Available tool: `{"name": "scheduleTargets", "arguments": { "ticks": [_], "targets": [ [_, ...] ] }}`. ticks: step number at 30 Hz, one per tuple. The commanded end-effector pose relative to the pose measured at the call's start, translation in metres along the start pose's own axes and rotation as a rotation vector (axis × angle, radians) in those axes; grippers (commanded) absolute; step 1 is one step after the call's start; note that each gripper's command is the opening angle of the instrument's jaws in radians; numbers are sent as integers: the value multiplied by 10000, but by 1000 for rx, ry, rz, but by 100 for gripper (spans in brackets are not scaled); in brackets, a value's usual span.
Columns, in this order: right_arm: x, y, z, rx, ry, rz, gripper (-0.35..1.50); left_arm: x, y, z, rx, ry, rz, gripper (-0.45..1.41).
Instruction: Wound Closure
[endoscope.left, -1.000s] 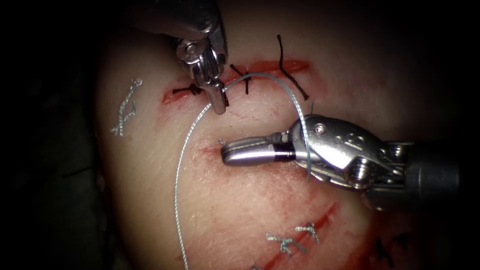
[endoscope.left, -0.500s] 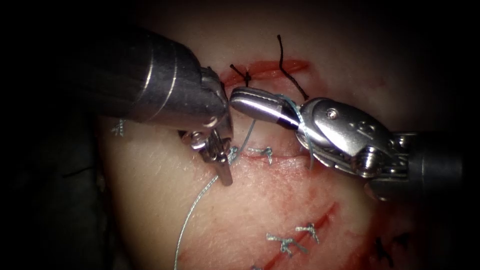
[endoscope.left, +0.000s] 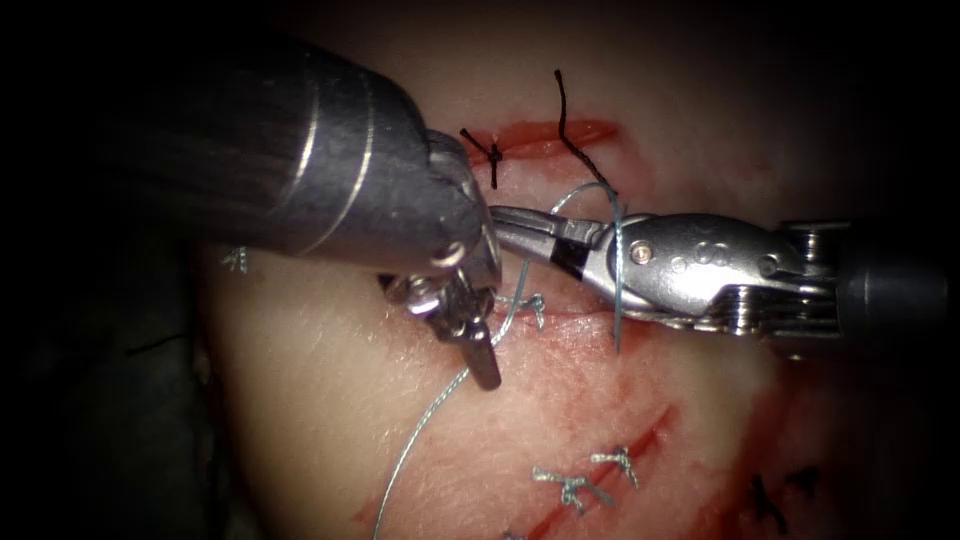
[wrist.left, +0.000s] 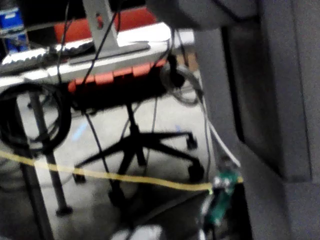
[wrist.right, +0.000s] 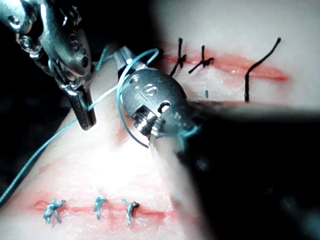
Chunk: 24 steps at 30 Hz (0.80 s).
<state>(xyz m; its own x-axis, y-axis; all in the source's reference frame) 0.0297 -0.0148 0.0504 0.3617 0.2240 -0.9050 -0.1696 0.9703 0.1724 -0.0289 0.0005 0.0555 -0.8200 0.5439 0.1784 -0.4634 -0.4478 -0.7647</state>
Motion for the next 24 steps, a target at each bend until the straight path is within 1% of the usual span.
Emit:
{"name": "scheduleTargets", "arguments": {
  "ticks": [1,2,3,4,6,8,9,13,15,16,17,20,21,23,24],
  "targets": [
    [0,-4,12,4,-12,-11,-35,6,1,5,-3,1,10,-45],
    [-2,-5,14,16,-22,-19,-35,7,3,5,-3,1,21,-45],
    [-3,-5,15,61,-25,-38,-35,8,7,4,-5,1,36,-45],
    [-5,-6,16,84,-33,-52,-35,9,8,3,-6,1,41,-45],
    [-7,-7,17,106,-50,-86,-35,9,10,0,-15,-11,58,-45],
    [-11,-8,18,163,-60,-120,-35,12,11,-6,-22,-13,76,-45],
    [-16,-9,20,250,-54,-169,-35,14,11,-14,-28,-17,111,-45],
    [-23,-10,21,394,-14,-214,-35,17,9,-33,-5,-46,153,-45],
    [-25,-10,20,450,2,-237,-35,18,3,-43,9,-58,169,-45],
    [-27,-11,19,519,21,-261,-35,18,-3,-49,28,-60,174,-45],
    [-28,-12,18,547,27,-265,-35,18,-8,-53,36,-59,174,-45],
    [-30,-14,18,623,34,-246,-35,19,-20,-60,58,-72,184,-45],
    [-30,-15,17,666,67,-219,-35,21,-29,-62,75,-74,183,-45],
    [-30,-16,16,682,103,-188,-35,22,-37,-62,91,-74,182,-45],
    [-29,-16,16,684,139,-143,-35,24,-45,-60,105,-68,180,-45]
  ]
}}
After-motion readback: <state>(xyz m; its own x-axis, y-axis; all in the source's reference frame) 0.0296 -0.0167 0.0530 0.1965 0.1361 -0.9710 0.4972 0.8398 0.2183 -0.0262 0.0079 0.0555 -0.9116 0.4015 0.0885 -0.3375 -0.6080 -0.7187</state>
